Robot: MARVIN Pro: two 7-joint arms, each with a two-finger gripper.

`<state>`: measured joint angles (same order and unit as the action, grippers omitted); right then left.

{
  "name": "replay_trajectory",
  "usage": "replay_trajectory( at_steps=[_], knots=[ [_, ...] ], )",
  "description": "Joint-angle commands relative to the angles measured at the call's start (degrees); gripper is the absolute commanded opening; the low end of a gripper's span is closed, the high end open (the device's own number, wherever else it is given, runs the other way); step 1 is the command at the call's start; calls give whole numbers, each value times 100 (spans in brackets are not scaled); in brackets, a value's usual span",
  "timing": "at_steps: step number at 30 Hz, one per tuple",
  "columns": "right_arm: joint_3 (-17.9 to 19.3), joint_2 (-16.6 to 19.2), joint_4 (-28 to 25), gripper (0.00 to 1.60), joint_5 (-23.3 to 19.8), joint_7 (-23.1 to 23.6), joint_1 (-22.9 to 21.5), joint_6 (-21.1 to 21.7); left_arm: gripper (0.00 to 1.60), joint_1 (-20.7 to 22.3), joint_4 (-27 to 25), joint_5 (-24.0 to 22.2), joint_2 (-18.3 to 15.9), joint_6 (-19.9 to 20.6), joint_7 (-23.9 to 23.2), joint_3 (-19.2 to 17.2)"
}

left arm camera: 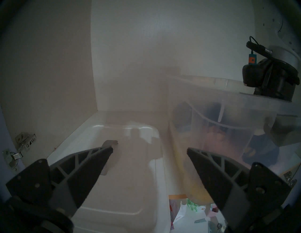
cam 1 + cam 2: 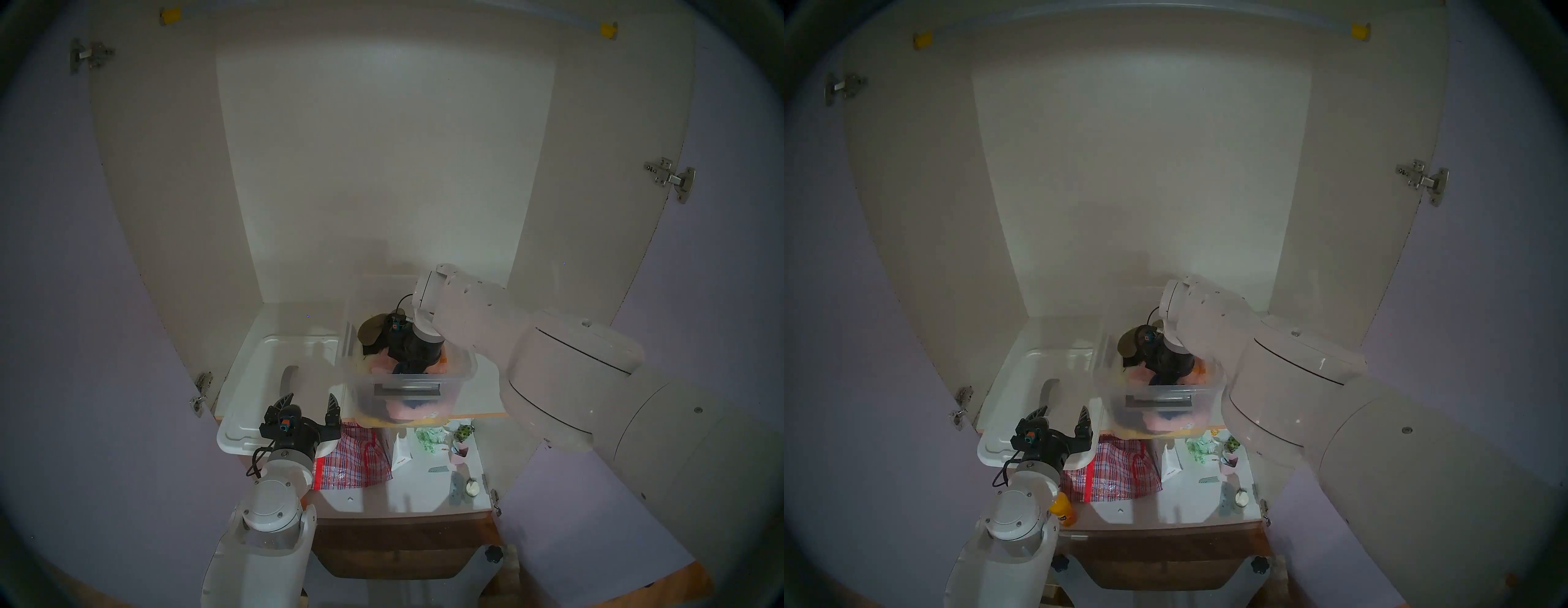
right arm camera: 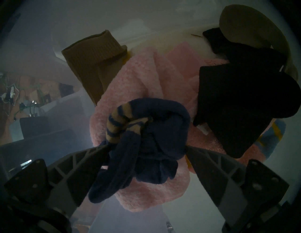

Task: Take clothing out of the storage bin and put the lid back on the bin

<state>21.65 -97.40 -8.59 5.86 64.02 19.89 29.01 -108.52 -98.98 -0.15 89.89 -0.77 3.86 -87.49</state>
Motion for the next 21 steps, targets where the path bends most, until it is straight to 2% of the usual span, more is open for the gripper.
replay_trajectory(
  at_steps=[1, 2, 3, 4, 14, 21],
  knots=[
    [87, 23, 36, 160, -80, -2, -10, -1, 160, 72, -133, 0, 0, -44, -14, 13],
    [110, 33, 44, 142, -93, -14, -29, 4, 160, 73, -132, 0, 0, -44, -13, 13],
    [119, 40, 49, 49, -100, -18, -45, 7, 160, 74, -132, 0, 0, -44, -13, 13],
    [138, 49, 56, 2, -111, -22, -57, 6, 160, 75, -131, 0, 0, -44, -12, 14],
    [393, 119, 34, 0, -246, -169, -592, 66, 160, 81, -137, 1, -2, -47, -4, 18],
    [847, 99, 39, 0, -459, -389, -1079, 102, 160, 78, -167, 0, -6, -55, -5, 23]
  ],
)
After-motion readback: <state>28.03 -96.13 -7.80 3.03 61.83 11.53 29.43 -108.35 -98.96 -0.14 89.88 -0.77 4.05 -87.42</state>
